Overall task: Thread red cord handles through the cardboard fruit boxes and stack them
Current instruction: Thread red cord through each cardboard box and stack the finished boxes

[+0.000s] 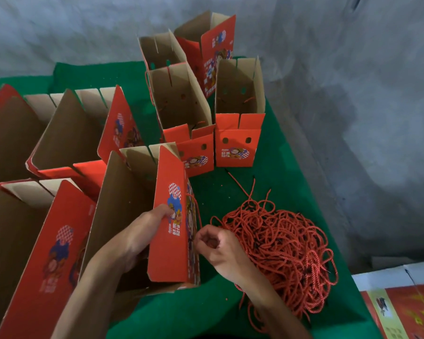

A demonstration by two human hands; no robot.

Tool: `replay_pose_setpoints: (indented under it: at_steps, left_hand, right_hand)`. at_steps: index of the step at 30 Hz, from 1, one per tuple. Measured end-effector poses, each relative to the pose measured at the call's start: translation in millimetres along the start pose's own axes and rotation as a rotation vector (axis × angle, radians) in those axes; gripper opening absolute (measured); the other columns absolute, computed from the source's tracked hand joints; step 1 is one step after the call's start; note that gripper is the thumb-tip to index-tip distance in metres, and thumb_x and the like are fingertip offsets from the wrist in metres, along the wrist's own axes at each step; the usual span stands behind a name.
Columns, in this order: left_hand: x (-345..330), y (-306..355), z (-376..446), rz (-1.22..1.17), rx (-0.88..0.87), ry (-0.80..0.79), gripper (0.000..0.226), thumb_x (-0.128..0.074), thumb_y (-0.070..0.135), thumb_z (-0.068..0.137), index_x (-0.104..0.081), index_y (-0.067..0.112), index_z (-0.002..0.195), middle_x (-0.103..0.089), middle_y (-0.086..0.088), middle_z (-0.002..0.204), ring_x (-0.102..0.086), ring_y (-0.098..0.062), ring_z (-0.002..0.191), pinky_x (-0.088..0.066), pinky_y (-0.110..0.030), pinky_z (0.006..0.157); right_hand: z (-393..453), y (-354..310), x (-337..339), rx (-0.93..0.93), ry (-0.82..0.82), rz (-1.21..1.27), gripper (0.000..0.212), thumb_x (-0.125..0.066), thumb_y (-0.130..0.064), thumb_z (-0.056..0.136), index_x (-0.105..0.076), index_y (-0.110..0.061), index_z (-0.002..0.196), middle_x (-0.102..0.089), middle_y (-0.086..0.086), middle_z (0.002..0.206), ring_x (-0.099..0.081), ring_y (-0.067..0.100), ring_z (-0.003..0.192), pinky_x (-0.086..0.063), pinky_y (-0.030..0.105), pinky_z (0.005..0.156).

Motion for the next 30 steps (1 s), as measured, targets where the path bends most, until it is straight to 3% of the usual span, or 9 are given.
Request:
replay_pose_setpoints:
  at_steps: [4, 10, 13, 15, 17, 20, 24, 27, 30]
  left_hand:
    - [9, -14, 5, -0.038, -0.024, -0.058, 0.055, -0.058, 0.057, 0.088, -0.068, 0.014, 0.121, -0.077, -0.008, 0.104, -0.076, -0.025, 0.088, -0.058, -0.031, 0.062]
    - [-1, -13, -11, -0.05, -0.051, -0.24, 0.08, -0.058, 0.084, 0.066, -0.069, 0.026, 0.119, -0.078, -0.002, 0.106, -0.076, -0.022, 0.096, -0.061, -0.034, 0.072]
    - [-4, -6, -24, -0.103, -0.085, -0.292, 0.088, -0.039, 0.1, 0.067, -0.072, 0.034, 0.114, -0.077, -0.007, 0.108, -0.075, -0.028, 0.1, -0.059, -0.043, 0.078]
    - [-7, -3, -29, -0.082, -0.066, -0.287, 0.087, -0.028, 0.088, 0.085, -0.073, 0.02, 0.114, -0.077, -0.015, 0.102, -0.075, -0.031, 0.095, -0.061, -0.042, 0.07]
    - [-12, 0, -32, 0.071, -0.118, -0.263, 0.053, -0.038, 0.055, 0.104, -0.071, 0.015, 0.11, -0.079, -0.009, 0.092, -0.077, -0.024, 0.085, -0.064, -0.039, 0.069]
    - [-20, 3, -34, 0.291, -0.237, -0.246, 0.016, -0.057, 0.014, 0.102, -0.07, 0.007, 0.095, -0.078, -0.007, 0.081, -0.077, -0.016, 0.076, -0.061, -0.024, 0.063]
    - [-24, 9, -42, 0.453, -0.302, -0.117, 0.011, -0.068, 0.016, 0.096, -0.057, 0.02, 0.094, -0.068, 0.002, 0.088, -0.071, -0.006, 0.071, -0.05, -0.008, 0.052]
    - [-28, 6, -39, 0.608, -0.323, -0.053, 0.02, -0.068, 0.02, 0.095, -0.054, 0.021, 0.109, -0.062, 0.004, 0.105, -0.065, -0.006, 0.084, -0.051, -0.011, 0.056]
    - [-34, 4, -37, 0.564, -0.396, -0.077, 0.018, -0.065, 0.018, 0.097, -0.059, 0.014, 0.114, -0.064, 0.002, 0.1, -0.065, -0.004, 0.081, -0.052, -0.01, 0.058]
  right_hand:
    - [2, -7, 4, 0.046, -0.052, -0.066, 0.011, -0.062, -0.027, 0.096, -0.066, -0.021, 0.087, -0.067, -0.016, 0.076, -0.059, -0.001, 0.069, -0.045, 0.016, 0.064]
    - [4, -15, 9, 0.109, -0.114, -0.206, 0.018, -0.062, -0.033, 0.097, -0.066, -0.017, 0.09, -0.067, -0.011, 0.078, -0.059, 0.003, 0.069, -0.047, 0.021, 0.063]
    - [1, -13, 14, 0.088, -0.111, -0.236, 0.019, -0.063, -0.033, 0.102, -0.071, -0.017, 0.095, -0.069, -0.013, 0.08, -0.06, 0.002, 0.069, -0.045, 0.02, 0.062]
    - [-1, -11, 17, 0.109, -0.075, -0.305, 0.021, -0.062, -0.034, 0.103, -0.073, -0.018, 0.095, -0.071, -0.012, 0.083, -0.064, 0.005, 0.071, -0.05, 0.028, 0.064]
    - [-3, -11, 15, 0.131, -0.051, -0.344, 0.021, -0.06, -0.034, 0.103, -0.074, -0.019, 0.097, -0.07, -0.02, 0.083, -0.065, 0.003, 0.074, -0.051, 0.022, 0.065]
    - [-7, -8, 11, 0.133, -0.024, -0.312, 0.017, -0.062, -0.031, 0.103, -0.074, -0.02, 0.098, -0.065, -0.035, 0.08, -0.063, -0.005, 0.069, -0.045, 0.01, 0.061]
    - [-9, -8, 12, 0.109, 0.006, -0.235, 0.014, -0.066, -0.028, 0.1, -0.076, -0.018, 0.102, -0.072, -0.026, 0.087, -0.07, 0.0, 0.079, -0.052, 0.014, 0.07]
    - [-11, -11, 12, 0.11, -0.003, -0.174, 0.013, -0.067, -0.027, 0.099, -0.074, -0.021, 0.107, -0.076, -0.013, 0.097, -0.074, 0.009, 0.088, -0.06, 0.03, 0.08]
    - [-14, -8, 10, 0.042, -0.07, -0.144, 0.024, -0.07, -0.035, 0.096, -0.064, -0.035, 0.12, -0.073, -0.011, 0.113, -0.071, 0.009, 0.104, -0.059, 0.037, 0.093]
Point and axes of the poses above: each hand's wrist, its own z-axis towards the middle knuckle, its own x-axis out of the back of the hand, y = z × x, the point moved 1 cm from there along z, towards the middle knuckle
